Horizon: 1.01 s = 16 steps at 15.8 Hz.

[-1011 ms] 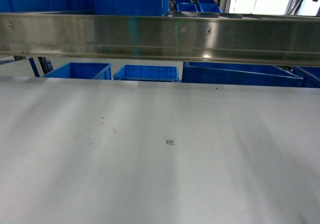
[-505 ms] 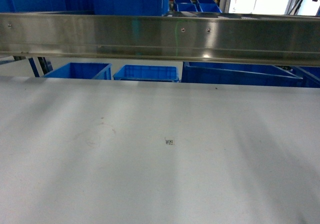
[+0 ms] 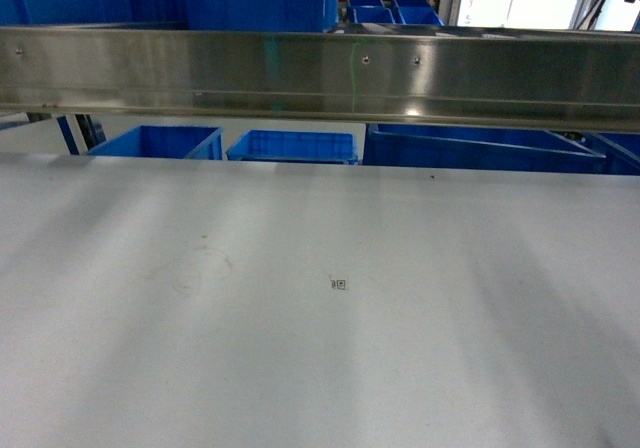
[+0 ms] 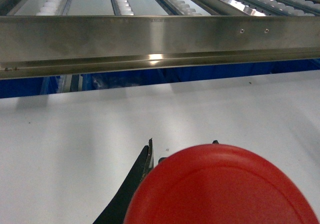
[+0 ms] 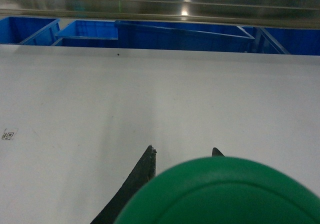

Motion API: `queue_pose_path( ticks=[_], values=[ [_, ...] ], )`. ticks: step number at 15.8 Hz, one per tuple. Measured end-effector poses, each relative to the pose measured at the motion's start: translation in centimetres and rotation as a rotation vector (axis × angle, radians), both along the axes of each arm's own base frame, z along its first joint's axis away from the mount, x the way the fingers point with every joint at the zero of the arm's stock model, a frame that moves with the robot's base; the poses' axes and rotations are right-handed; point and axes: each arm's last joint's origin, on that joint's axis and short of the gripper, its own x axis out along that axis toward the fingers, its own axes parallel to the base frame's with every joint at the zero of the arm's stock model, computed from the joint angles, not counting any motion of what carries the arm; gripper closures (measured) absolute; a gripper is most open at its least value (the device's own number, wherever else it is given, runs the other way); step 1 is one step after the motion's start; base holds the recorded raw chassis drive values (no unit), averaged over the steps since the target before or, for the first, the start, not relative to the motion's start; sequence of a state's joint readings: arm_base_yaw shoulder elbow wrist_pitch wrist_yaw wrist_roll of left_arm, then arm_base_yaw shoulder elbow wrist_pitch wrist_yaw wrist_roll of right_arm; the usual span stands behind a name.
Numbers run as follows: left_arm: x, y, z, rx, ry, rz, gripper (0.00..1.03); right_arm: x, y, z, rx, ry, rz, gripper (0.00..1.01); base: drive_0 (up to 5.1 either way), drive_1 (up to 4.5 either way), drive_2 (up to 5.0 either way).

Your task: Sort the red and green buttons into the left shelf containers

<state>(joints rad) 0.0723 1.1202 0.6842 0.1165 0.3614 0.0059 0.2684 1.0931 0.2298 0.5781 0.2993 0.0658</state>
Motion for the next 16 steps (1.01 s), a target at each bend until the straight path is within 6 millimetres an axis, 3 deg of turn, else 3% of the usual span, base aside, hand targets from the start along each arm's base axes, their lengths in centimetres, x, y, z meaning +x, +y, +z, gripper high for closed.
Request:
queue_pose_path(
  ticks=[16],
  values=[
    [0.02,-0.01,-0.02,0.0,0.0,0.0,0.76,-0.01,-0.01,-0.02,-0.001,0.001,-0.004,0.75,-4.9,2.58,2.6]
  ],
)
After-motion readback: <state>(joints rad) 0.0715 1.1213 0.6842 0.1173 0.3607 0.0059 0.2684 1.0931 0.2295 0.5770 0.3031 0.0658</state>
